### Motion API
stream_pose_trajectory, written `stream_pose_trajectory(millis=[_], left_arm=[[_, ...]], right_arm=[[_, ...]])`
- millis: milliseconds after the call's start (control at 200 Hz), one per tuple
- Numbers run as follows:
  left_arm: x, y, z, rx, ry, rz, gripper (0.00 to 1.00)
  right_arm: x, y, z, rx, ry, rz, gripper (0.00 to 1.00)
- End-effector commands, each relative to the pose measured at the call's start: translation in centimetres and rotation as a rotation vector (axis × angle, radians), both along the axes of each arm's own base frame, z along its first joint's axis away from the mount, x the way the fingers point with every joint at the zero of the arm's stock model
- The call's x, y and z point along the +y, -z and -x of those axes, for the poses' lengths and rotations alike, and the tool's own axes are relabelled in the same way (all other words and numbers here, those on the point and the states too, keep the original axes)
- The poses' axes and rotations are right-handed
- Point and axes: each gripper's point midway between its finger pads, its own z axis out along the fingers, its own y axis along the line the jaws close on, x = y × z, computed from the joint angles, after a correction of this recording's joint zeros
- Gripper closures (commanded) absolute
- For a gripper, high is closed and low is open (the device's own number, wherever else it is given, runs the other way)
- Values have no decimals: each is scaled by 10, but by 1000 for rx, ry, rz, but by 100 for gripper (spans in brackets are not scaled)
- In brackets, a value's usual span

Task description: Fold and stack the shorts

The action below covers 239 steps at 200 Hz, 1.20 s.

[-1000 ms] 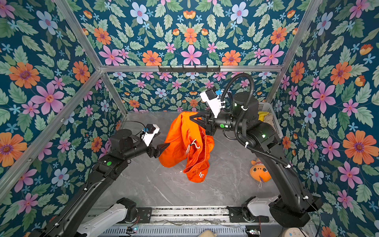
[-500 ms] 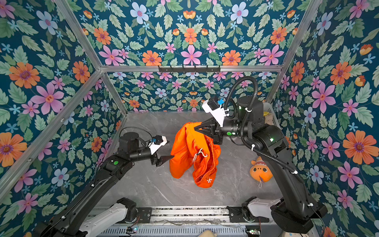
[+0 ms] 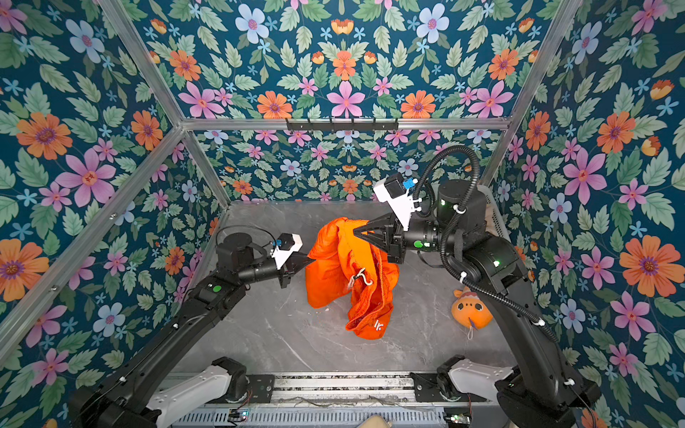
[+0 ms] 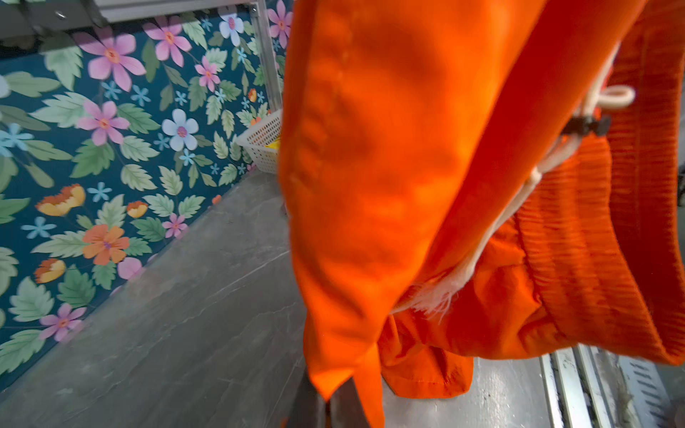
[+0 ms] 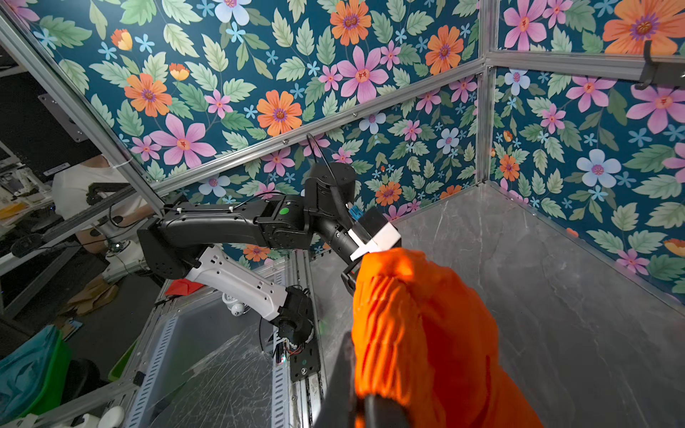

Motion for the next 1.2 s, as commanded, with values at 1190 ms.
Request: stream_pose_trajectory(millis=[1190], left_arm=[[28,95,-254,169,-549,-488,100]], right_arm=[[-54,260,-203,850,722,-228,100]])
